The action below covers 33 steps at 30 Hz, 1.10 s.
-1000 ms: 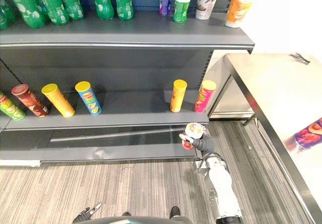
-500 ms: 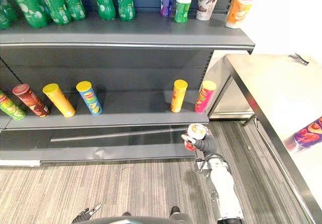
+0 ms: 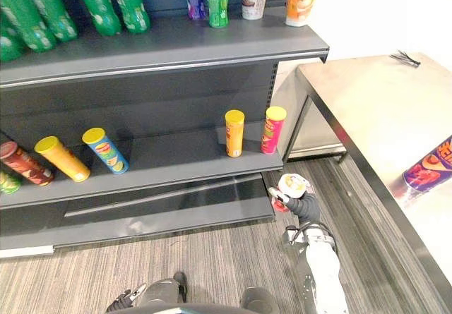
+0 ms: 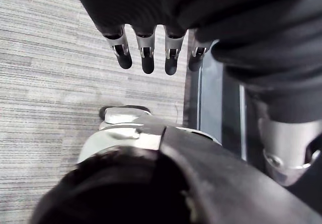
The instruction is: Put the gum and the chips on the shelf.
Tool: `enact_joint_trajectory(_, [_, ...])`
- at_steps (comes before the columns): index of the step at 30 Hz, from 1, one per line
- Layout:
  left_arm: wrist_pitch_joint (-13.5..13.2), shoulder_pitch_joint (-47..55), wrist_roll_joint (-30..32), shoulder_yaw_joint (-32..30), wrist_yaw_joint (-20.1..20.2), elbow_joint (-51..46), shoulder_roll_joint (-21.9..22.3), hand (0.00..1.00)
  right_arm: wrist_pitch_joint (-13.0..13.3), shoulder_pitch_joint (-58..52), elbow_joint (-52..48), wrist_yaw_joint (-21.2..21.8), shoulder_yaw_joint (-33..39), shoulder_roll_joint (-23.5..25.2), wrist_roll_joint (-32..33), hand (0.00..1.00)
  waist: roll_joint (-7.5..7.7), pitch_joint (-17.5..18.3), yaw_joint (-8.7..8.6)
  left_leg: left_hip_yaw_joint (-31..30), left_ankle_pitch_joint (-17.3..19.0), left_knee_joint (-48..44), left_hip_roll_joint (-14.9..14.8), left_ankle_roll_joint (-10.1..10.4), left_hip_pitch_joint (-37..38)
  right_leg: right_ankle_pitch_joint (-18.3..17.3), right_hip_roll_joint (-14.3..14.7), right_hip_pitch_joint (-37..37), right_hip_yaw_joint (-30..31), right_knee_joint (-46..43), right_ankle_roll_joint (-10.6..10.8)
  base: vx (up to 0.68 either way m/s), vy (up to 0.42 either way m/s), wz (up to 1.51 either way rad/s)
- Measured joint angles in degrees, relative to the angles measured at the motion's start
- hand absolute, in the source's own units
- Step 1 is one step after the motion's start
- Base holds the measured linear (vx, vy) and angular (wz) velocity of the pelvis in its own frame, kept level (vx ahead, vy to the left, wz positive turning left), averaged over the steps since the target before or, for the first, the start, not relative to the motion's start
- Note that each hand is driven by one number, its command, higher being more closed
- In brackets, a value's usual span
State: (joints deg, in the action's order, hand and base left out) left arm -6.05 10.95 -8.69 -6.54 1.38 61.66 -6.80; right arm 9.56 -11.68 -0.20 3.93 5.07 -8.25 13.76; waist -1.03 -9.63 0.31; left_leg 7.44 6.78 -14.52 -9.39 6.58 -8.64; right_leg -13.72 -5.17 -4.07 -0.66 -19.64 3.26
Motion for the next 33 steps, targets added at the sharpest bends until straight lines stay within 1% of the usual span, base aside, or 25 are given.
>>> enact_joint_trajectory(1, [-0.03, 0.34, 0.01, 0.02, -0.05, -0.01, -0.04, 0.00, 0.00, 0.05, 0.42, -0.01, -0.54, 0.14, 0.00, 1.00, -0.04, 0.26, 0.06, 0.24, -0.29, -0.33, 0.39, 0.01, 0.39, -0.15, -0.13, 0.23, 0.96, 0.11, 0.17, 0.22, 0.291, -0.74])
enact_joint_trajectory(2, [-0.02, 0.66, 0.02, 0.07, -0.23, 0.02, -0.26, 0.00, -0.01, -0.12, 0.73, 0.11, -1.47, 0.28, -0.01, 1.00, 0.59, 0.46, 0.01, 1.28, -0.26, -0.88, 1.04, -0.01, 0.96, -0.28, -0.75, 0.71, 1.94, 0.79, 0.59, 0.20, 0.238, -0.55])
enact_joint_trajectory(4, [-0.04, 0.42, 0.29, 0.68, -0.64, 0.55, -0.71, 0.00, 0.00, -0.66, 0.63, 0.17, -1.97, 0.34, -0.01, 1.00, 1.40, 1.21, -0.26, 3.08, 0.50, -0.77, 2.39, -1.22, 0.97, 0.12, -2.36, 0.93, 2.91, 2.73, 1.26, 0.21, 0.236, -0.31])
enact_joint_trajectory(6, [-0.07, -1.07, 1.15, 2.23, -0.91, 1.21, -1.86, 0.00, -0.03, -0.92, 0.68, 0.22, -1.90, 0.30, -0.08, 1.00, 1.68, 1.71, -0.15, 4.70, 1.67, -0.90, 4.45, -2.85, 0.79, 1.70, -4.40, 1.62, 3.86, 5.85, 3.91, 0.22, 0.209, -0.16])
enact_joint_trajectory(9, [-0.07, -1.21, 2.43, 2.32, -1.03, 1.38, -1.72, 0.00, -0.15, -0.92, 0.70, 0.25, -2.33, 0.36, -0.30, 1.00, 1.46, 2.81, 0.14, 7.19, 3.41, -2.19, 5.84, -5.10, 0.80, 3.43, -6.36, 2.36, 4.71, 8.40, 6.20, 0.24, 0.167, -0.26])
enact_joint_trajectory(10, [-0.07, -1.22, 2.54, 2.33, -1.07, 1.37, -1.62, 0.00, -0.15, -0.86, 0.70, 0.24, -2.42, 0.34, -0.33, 1.00, 1.28, 3.00, 0.13, 7.57, 3.73, -2.32, 5.90, -5.52, 0.85, 4.05, -6.45, 2.22, 4.94, 8.43, 6.16, 0.23, 0.134, -0.31])
enact_joint_trajectory(11, [-0.08, -1.22, 2.62, 2.33, -1.10, 1.33, -1.46, 0.00, -0.18, -0.75, 0.71, 0.23, -2.76, 0.34, -0.33, 1.00, 1.01, 3.17, 0.17, 7.87, 4.09, -2.38, 5.86, -5.69, 1.13, 4.84, -6.27, 1.72, 5.39, 7.66, 5.47, 0.21, 0.124, -0.37])
enact_joint_trajectory(12, [-0.08, -1.21, 2.63, 2.33, -1.14, 1.36, -1.39, 0.00, -0.18, -0.49, 0.72, 0.26, -3.81, 0.36, -0.40, 1.00, 0.85, 3.29, 0.33, 8.61, 4.80, -1.33, 5.62, -5.76, 2.32, 5.59, -5.59, -0.99, 6.05, 2.42, 4.54, 0.21, 0.153, -0.40])
enact_joint_trajectory(14, [-0.11, -1.23, 2.63, 2.53, -1.15, 1.44, -1.66, 0.00, -0.18, -0.19, 0.77, 0.27, -4.86, 0.41, -0.47, 1.00, 1.14, 3.19, 0.33, 9.54, 5.20, -0.25, 5.51, -6.15, 3.94, 6.56, -5.23, -5.02, 5.78, -6.03, 3.69, 0.14, 0.122, -0.30])
enact_joint_trajectory(15, [-0.10, -1.21, 2.62, 3.42, -1.19, 1.65, -1.97, 0.00, -0.19, 0.05, 0.81, 0.25, -5.80, 0.45, -1.06, 1.00, 1.28, 3.04, -0.04, 9.66, 5.36, 0.75, 5.61, -6.44, 6.02, 9.38, -5.38, -7.91, 4.34, -13.62, 2.84, 0.13, 0.111, -0.13])
enact_joint_trajectory(16, [-0.10, -1.20, 2.62, 4.18, -1.26, 1.58, -2.05, 0.00, -0.19, 0.26, 0.85, 0.26, -6.26, 0.46, -1.91, 1.00, 1.18, 2.71, -0.05, 9.55, 5.58, 1.48, 5.40, -6.87, 7.95, 11.08, -5.92, -9.15, 3.00, -17.52, 2.83, 0.13, 0.100, -0.03])
enact_joint_trajectory(17, [-0.10, -1.18, 2.62, 4.47, -1.25, 1.59, -2.17, 0.00, -0.19, 0.48, 0.94, 0.25, -6.74, 0.51, -2.37, 1.00, 0.93, 2.37, -0.07, 9.58, 5.77, 1.93, 5.36, -7.17, 9.21, 11.54, -6.45, -9.54, 1.93, -19.72, 2.86, 0.12, 0.079, 0.06])
enact_joint_trajectory(18, [-0.07, -1.15, 2.62, 4.49, -1.25, 1.62, -2.15, 0.00, -0.19, 0.76, 1.16, 0.26, -8.05, 0.50, -2.53, 1.00, 1.23, 2.19, -0.06, 9.49, 5.91, 2.62, 5.38, -7.34, 11.17, 8.61, -7.83, -9.76, -1.27, -21.77, 1.02, 0.11, 0.043, 0.12])
enact_joint_trajectory(19, [-0.18, -1.28, 2.60, 4.38, -1.26, 1.58, -2.23, 0.00, -0.19, 1.50, 1.17, 0.31, -9.37, 0.52, -2.52, 1.00, 1.73, 2.25, 0.07, 9.35, 6.00, 3.32, 5.25, -7.25, 12.30, 6.65, -8.69, -9.83, -4.93, -19.87, 0.49, 0.10, 0.029, 0.13])
enact_joint_trajectory(20, [-0.16, -1.42, 2.58, 4.21, -1.26, 1.62, -2.28, 0.00, -0.17, 2.15, 1.22, 0.34, -9.96, 0.52, -2.52, 1.00, 1.86, 2.20, 0.14, 9.36, 6.03, 3.42, 4.99, -7.24, 12.63, 6.45, -8.70, -9.79, -6.11, -17.89, 0.45, 0.11, -0.031, 0.08])
enact_joint_trajectory(21, [-0.12, -1.60, 2.52, 3.90, -1.26, 1.65, -2.28, 0.00, -0.18, 3.80, 1.74, 0.43, -10.77, 0.54, -2.51, 1.00, 1.96, 2.13, 0.42, 9.38, 6.00, 3.19, 4.42, -7.19, 12.77, 6.57, -8.16, -9.62, -7.49, -11.44, 0.65, 0.08, -0.058, 0.05])
enact_joint_trajectory(22, [-0.12, -1.67, 2.51, 3.91, -1.25, 1.62, -2.26, 0.00, -0.18, 4.38, 1.87, 0.39, -10.74, 0.53, -2.50, 1.00, 1.97, 2.12, 0.68, 9.37, 6.02, 2.98, 4.22, -7.14, 12.68, 6.92, -7.90, -9.46, -7.50, -8.03, 1.15, 0.10, -0.103, 0.06])
enact_joint_trajectory(23, [-0.15, -1.69, 2.50, 3.90, -1.26, 1.58, -2.25, 0.00, -0.17, 5.31, 2.09, 0.34, -10.62, 0.47, -2.50, 1.00, 2.17, 2.01, 1.24, 9.20, 6.38, 2.18, 3.94, -6.49, 12.52, 7.97, -7.77, -8.91, -6.79, -1.87, 2.42, 0.08, -0.140, 0.09])
enact_joint_trajectory(24, [-0.12, -1.56, 2.50, 3.85, -1.28, 1.64, -2.44, 0.00, -0.17, 5.87, 2.40, 0.37, -10.67, 0.52, -2.50, 1.00, 2.91, 1.71, 1.60, 8.88, 7.03, 1.38, 4.01, -5.46, 12.67, 9.14, -7.96, -8.11, -5.22, 2.45, 3.63, 0.08, -0.175, 0.14])
enact_joint_trajectory(25, [-0.11, -1.54, 2.54, 3.79, -1.31, 1.67, -2.64, 0.00, -0.17, 5.91, 2.41, 0.37, -10.68, 0.53, -2.50, 1.00, 3.38, 1.58, 1.68, 8.34, 7.50, 0.99, 4.11, -4.74, 12.63, 10.04, -8.08, -7.38, -4.57, 4.00, 3.59, 0.06, -0.254, 0.28])
enact_joint_trajectory(26, [-0.11, -1.55, 2.55, 3.80, -1.32, 1.67, -3.23, 0.00, -0.19, 5.75, 2.43, 0.36, -10.81, 0.58, -2.50, 1.00, 4.52, 1.33, 1.61, 7.29, 8.31, 0.21, 4.53, -3.58, 12.39, 10.67, -8.29, -6.07, -3.98, 5.47, 3.77, 0.06, -0.306, 0.49])
enact_joint_trajectory(27, [0.08, -1.66, 2.56, 3.41, -1.52, 2.40, -3.34, 0.00, -0.39, 5.62, 2.86, 0.35, -10.75, -0.22, -2.49, 1.00, 4.37, 1.46, 1.55, 5.43, 9.15, -0.85, 3.31, -2.09, 12.29, 12.07, -7.81, -5.04, -5.32, 5.42, 5.35, 0.07, -0.305, 0.54])
enact_joint_trajectory(29, [-0.01, -1.60, 2.50, 2.48, -1.52, 2.28, -2.07, 0.00, -0.52, 5.62, 2.84, 0.36, -10.71, -0.75, -2.46, 1.00, 2.52, 2.11, 1.49, 4.14, 8.71, -0.35, 0.94, -0.73, 11.45, 11.99, -5.52, -4.31, -7.20, 7.39, 4.80, 0.10, -0.274, 0.33])
enact_joint_trajectory(30, [0.01, -1.43, 2.20, 1.60, -1.52, 2.33, -1.05, 0.00, -0.53, 5.72, 2.84, 0.37, -10.73, -0.99, -2.38, 1.00, 0.91, 2.45, 1.72, 3.69, 7.68, 1.29, -0.83, 0.53, 11.27, 12.55, -3.52, -3.62, -8.51, 9.61, 3.92, 0.11, -0.244, 0.18])
enact_joint_trajectory(33, [0.02, -1.06, 2.05, -0.12, -1.52, 2.33, 0.00, 0.00, -0.60, 5.71, 2.86, 0.46, -12.25, -1.07, -2.04, 1.00, -0.28, 2.71, 1.68, 2.58, 5.10, 5.07, -3.35, 2.34, 12.44, 13.79, -0.41, -1.65, -10.54, 13.12, 2.38, 0.13, -0.201, 0.18])
